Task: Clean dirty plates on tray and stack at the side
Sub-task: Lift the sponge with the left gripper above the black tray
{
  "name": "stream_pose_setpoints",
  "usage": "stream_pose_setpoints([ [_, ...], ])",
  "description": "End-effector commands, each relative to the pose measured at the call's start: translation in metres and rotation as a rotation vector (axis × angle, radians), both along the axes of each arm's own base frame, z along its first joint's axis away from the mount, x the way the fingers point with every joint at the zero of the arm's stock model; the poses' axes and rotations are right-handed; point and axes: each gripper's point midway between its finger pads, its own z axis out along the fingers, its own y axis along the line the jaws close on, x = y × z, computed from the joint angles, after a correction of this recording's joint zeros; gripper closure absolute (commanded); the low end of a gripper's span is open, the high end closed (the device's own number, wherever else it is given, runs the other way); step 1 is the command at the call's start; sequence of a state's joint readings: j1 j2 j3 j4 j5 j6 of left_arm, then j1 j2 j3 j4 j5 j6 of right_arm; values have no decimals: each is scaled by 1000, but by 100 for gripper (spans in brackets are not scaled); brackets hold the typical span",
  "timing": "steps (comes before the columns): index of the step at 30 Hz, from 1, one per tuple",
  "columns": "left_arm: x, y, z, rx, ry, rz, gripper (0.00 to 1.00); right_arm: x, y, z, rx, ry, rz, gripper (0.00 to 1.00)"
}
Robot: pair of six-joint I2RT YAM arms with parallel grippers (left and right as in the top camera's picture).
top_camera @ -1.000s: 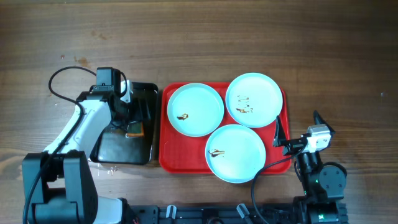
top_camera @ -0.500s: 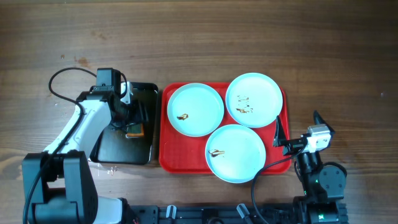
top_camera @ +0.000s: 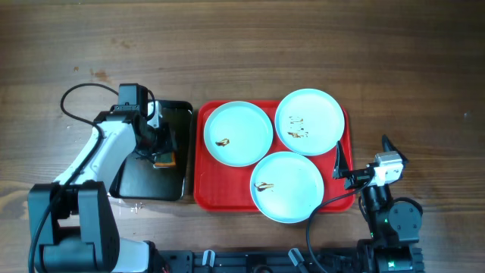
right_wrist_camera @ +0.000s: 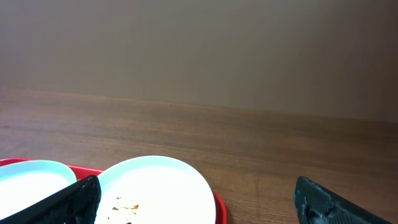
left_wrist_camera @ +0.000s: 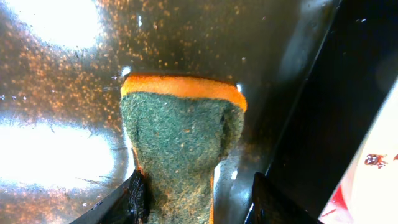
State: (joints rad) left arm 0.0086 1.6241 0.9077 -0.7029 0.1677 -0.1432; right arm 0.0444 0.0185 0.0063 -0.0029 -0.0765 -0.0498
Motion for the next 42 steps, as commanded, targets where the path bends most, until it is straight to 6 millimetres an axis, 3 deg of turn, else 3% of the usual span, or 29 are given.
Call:
stream_pose_setpoints([
  [1, -7, 4, -10, 13, 41, 4, 48, 0, -3, 1, -3, -5, -18, 0],
  [4, -8, 4, -14, 13, 54, 4, 50, 0, -3, 1, -2, -5, -18, 0],
  [6, -8, 4, -15, 12, 58, 5, 59, 0, -3, 1, -3, -5, -18, 0],
  [9, -6, 4, -15, 13, 51, 9, 91, 0, -3, 1, -3, -5, -18, 0],
  [10, -5, 7, -15, 25, 49, 25, 96, 0, -3, 1, -2, -5, -18, 0],
  [16, 1, 17, -15, 79, 25, 66, 96, 0, -3, 1, -3, -5, -18, 0],
  [24, -2, 6, -14, 14, 39, 56, 96, 0, -3, 1, -3, -5, -18, 0],
  [42, 0, 6, -14, 12, 35, 83, 96, 0, -3, 1, -3, -5, -18, 0],
])
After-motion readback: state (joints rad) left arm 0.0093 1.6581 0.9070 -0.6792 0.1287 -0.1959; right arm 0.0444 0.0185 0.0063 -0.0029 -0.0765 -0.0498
